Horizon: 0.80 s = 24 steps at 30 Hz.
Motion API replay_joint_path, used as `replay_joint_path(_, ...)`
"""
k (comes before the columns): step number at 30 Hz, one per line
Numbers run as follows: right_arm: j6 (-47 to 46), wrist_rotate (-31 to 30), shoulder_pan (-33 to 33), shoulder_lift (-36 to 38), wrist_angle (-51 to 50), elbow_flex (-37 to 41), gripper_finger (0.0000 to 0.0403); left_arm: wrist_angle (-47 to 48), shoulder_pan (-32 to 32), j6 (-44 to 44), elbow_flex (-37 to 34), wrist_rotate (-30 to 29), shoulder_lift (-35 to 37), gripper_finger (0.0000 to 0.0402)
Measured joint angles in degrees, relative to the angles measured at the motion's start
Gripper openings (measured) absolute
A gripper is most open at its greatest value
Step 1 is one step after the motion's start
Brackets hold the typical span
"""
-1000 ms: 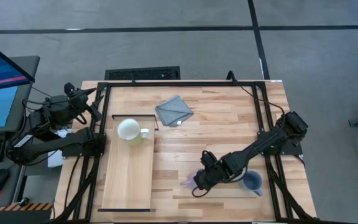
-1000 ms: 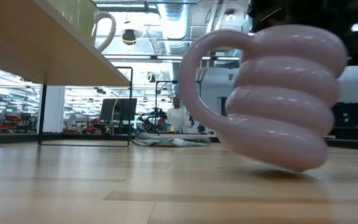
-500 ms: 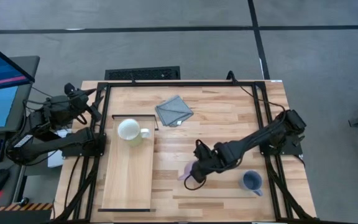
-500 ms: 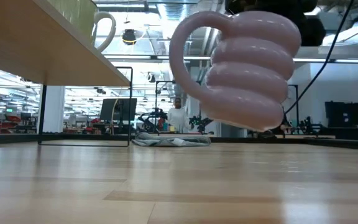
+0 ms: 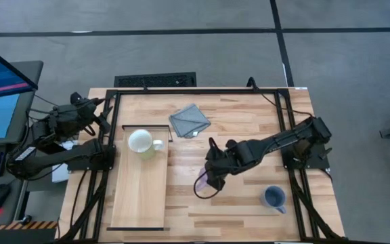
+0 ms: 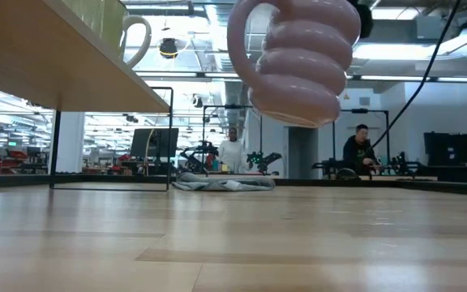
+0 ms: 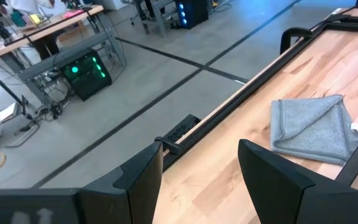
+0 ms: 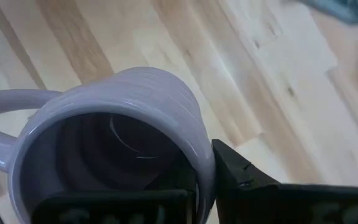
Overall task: Stack small to large cups/mugs on shelf
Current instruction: Put the purple mug on the shelf
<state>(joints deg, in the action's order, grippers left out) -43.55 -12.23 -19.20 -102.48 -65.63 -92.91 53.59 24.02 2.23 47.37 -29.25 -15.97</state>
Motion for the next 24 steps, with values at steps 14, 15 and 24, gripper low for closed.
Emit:
replay_joint_path(14,25.05,0.04,3.02,0.04,-0.57,-0.80,0.0039,-0.05,0.01,-0.14,0.00,-0.01,0.00,0.0203)
replay_joint_path(15,26.93,0.10,2.99,0.04,-0.39,-0.80,0.0039,-0.03,0.00,-0.15,0.00,0.00,-0.02,0.0203)
replay_joint_path(24,42.04,0.15,2.78,0.04,0.12,-0.80,0.0039,-0.03,0.01,-0.15,0.00,0.05,0.00,0.0203)
